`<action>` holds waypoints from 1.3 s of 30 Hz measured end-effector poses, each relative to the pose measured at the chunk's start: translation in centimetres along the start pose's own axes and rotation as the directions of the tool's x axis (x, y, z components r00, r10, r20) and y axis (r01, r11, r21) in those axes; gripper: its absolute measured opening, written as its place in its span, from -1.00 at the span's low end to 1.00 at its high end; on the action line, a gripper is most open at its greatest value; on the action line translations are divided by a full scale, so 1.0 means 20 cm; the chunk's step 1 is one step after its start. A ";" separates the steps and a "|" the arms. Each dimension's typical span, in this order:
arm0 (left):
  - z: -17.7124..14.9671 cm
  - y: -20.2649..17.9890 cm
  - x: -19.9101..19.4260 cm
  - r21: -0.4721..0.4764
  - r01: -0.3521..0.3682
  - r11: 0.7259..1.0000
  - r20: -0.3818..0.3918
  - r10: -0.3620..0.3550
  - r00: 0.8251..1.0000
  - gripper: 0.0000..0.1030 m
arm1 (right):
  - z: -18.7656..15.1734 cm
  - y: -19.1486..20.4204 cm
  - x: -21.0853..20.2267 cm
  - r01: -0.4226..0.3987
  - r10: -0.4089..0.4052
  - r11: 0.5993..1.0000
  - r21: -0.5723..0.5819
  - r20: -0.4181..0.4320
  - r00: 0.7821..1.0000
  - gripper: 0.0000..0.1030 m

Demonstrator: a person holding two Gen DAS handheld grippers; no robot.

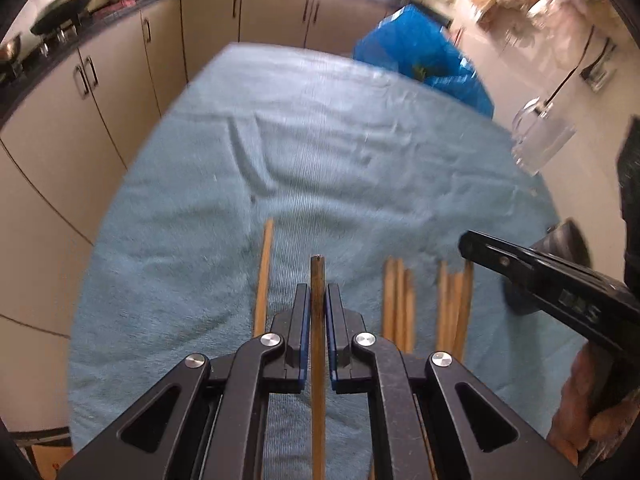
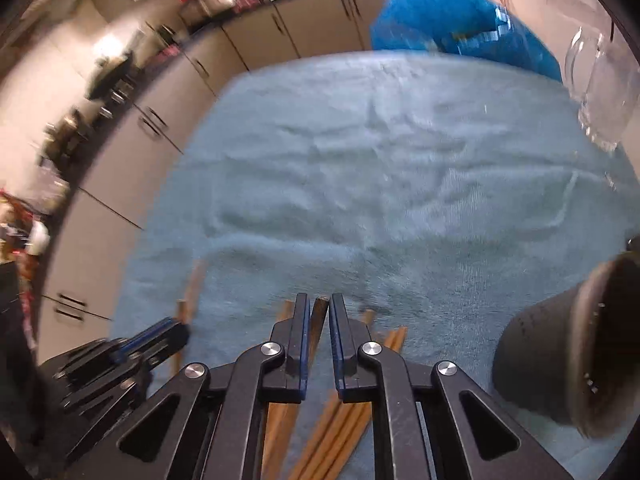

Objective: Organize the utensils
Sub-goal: 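Lift and carry the left tool's chopstick over the black cup while the right tool carries its own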

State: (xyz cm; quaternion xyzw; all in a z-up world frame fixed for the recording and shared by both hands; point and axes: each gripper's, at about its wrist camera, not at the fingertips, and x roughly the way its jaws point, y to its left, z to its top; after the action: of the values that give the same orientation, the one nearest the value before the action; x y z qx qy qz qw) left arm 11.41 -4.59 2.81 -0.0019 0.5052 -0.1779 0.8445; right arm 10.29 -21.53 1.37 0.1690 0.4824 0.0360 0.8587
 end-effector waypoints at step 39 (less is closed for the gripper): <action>-0.39 -0.29 -0.88 0.025 -0.076 0.997 0.426 0.059 0.903 -0.87 | -0.70 0.17 -1.10 -0.068 0.159 0.983 -0.173 0.595 0.788 -0.84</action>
State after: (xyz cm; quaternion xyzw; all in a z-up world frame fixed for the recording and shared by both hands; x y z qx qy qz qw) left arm -4.50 -3.34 15.02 -0.0058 0.3052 -0.1542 0.9397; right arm -12.86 -19.78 13.74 0.1387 0.1670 0.0659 0.9739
